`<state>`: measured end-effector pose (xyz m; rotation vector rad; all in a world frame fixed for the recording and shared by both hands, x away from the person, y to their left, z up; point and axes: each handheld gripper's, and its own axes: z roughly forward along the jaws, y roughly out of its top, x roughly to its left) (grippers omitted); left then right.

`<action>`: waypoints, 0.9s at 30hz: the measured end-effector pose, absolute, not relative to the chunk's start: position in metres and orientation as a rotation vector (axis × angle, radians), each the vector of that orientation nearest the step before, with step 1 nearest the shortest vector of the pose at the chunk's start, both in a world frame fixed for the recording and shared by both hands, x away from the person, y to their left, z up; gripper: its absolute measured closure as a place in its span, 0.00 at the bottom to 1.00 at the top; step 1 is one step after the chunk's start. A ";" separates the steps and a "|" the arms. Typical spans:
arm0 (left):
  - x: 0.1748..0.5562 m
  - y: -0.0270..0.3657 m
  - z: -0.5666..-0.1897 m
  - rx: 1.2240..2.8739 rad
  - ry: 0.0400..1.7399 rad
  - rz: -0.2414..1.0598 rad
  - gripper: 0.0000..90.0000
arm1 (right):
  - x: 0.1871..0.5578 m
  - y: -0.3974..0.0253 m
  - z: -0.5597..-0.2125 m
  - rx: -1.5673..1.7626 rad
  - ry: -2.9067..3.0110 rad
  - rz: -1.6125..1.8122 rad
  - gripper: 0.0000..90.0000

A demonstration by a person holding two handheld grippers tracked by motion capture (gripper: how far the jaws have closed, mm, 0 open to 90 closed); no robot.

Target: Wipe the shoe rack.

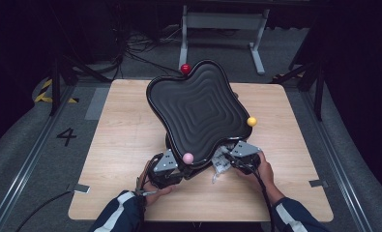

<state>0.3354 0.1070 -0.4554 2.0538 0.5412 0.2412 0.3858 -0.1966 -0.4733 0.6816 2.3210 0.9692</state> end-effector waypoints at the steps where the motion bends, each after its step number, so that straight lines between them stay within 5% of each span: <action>1: 0.335 0.107 -0.455 2.054 0.540 0.242 0.82 | 0.387 -0.200 -0.474 0.694 2.316 0.960 0.89; 27: 0.333 0.104 -0.478 2.191 0.555 0.267 0.69 | 0.395 -0.222 -0.478 0.781 2.281 0.889 0.88</action>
